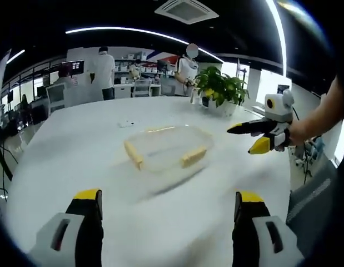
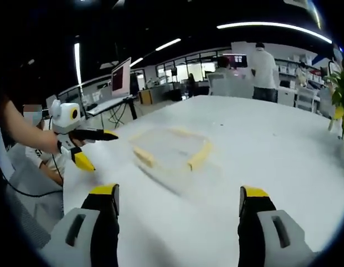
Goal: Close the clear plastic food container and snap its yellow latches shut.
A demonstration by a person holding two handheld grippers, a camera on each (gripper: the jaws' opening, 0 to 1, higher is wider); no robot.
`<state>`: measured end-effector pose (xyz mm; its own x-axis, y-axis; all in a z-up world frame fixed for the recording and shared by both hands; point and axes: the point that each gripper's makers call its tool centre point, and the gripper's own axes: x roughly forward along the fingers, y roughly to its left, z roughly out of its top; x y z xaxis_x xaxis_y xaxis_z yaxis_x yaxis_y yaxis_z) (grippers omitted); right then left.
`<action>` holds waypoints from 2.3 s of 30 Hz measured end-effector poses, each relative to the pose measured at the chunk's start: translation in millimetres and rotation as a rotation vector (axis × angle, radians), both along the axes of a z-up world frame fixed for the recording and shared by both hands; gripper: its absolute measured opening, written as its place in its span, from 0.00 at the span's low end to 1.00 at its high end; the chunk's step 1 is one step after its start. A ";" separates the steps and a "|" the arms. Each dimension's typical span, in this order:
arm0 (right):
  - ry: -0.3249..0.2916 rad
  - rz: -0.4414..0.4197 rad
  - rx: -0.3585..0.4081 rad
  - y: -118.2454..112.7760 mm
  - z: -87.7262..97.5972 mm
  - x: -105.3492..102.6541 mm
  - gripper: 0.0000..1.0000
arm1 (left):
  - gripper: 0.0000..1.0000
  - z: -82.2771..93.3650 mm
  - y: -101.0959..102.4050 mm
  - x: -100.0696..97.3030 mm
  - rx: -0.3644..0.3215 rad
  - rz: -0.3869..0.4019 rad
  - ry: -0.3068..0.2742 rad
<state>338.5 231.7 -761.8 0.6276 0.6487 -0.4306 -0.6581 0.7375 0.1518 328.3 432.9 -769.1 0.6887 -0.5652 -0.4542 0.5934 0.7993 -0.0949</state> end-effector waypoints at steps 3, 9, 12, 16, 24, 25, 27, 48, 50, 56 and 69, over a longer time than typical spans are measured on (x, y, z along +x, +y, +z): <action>0.001 -0.023 0.024 -5.4 4.0 -4.4 0.87 | 0.96 -2.6 3.7 -6.4 0.004 0.003 0.007; 0.007 -0.051 0.032 -15.5 6.7 -17.1 0.87 | 0.96 -0.3 16.6 -20.7 -0.014 0.037 0.022; 0.008 -0.055 0.023 -21.3 5.7 -24.0 0.87 | 0.96 4.6 21.6 -26.0 -0.017 0.047 0.016; 0.012 -0.055 0.003 -27.9 4.3 -34.2 0.86 | 0.95 7.1 31.2 -31.1 -0.028 0.073 0.016; 0.001 -0.060 -0.001 -34.0 10.9 -49.1 0.86 | 0.95 14.6 42.4 -45.4 -0.044 0.103 0.009; 0.002 -0.061 0.001 -34.0 12.4 -52.0 0.86 | 0.95 15.5 43.1 -46.5 -0.046 0.104 0.007; 0.005 -0.067 0.008 -34.2 14.8 -56.8 0.86 | 0.94 16.0 44.7 -49.1 -0.045 0.103 0.009; 0.025 -0.113 0.015 -32.9 20.8 -109.5 0.85 | 0.91 23.5 69.5 -88.0 -0.106 0.174 0.036; 0.046 -0.113 0.051 -28.7 22.4 -119.3 0.86 | 0.91 22.6 68.9 -94.2 -0.105 0.169 0.037; 0.041 -0.136 0.092 -23.8 25.5 -130.4 0.85 | 0.91 22.8 69.9 -103.5 -0.123 0.187 0.044; 0.033 -0.216 0.135 -19.1 26.8 -137.7 0.80 | 0.88 17.3 63.0 -117.8 -0.132 0.192 0.054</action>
<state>200.8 212.6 -735.0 0.7450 0.5541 -0.3714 -0.4805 0.8319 0.2774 210.5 495.9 -751.9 0.7656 -0.4836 -0.4242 0.4233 0.8753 -0.2339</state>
